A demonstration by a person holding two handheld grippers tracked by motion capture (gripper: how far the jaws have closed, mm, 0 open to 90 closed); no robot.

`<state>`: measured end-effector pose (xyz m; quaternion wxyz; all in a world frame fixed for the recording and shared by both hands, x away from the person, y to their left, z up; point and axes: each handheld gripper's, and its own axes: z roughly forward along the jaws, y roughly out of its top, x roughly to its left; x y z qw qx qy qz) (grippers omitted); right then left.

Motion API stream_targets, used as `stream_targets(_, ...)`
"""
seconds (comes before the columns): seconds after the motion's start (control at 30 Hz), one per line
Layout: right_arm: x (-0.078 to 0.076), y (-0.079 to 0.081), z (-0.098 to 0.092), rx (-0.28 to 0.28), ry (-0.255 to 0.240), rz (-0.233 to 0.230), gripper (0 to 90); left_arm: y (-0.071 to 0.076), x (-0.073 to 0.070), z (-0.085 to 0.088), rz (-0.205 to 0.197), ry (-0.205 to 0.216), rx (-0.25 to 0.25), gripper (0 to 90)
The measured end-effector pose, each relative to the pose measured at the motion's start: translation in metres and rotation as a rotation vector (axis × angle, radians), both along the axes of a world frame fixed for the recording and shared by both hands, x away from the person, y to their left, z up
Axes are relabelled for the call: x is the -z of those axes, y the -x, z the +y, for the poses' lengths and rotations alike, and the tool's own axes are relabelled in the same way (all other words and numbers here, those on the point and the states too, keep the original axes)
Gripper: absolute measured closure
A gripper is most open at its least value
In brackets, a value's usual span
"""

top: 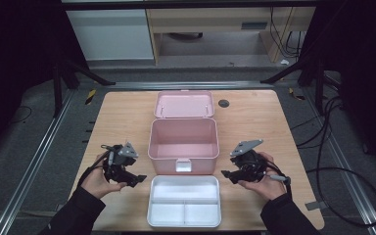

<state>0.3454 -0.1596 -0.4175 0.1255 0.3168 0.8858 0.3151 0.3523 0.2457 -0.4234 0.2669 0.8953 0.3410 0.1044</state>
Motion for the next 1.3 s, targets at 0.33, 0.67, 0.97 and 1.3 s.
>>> stream_targets(0.33,-0.02,-0.008,-0.038,0.194,-0.04,-0.053,37.1,-0.006,0.011,0.015,-0.06,0.031,-0.272,20.5)
stream_targets(0.67,-0.022,-0.006,-0.07,0.328,0.009,-0.014,30.8,-0.008,0.014,0.033,-0.098,0.066,-0.336,20.0)
stream_targets(0.97,-0.009,0.005,-0.081,0.366,0.075,0.105,30.0,-0.011,0.015,0.032,-0.077,0.067,-0.327,22.5)
stream_targets(1.3,0.011,0.005,-0.077,0.352,0.13,0.219,33.5,-0.01,0.016,0.035,-0.066,0.058,-0.324,23.5)
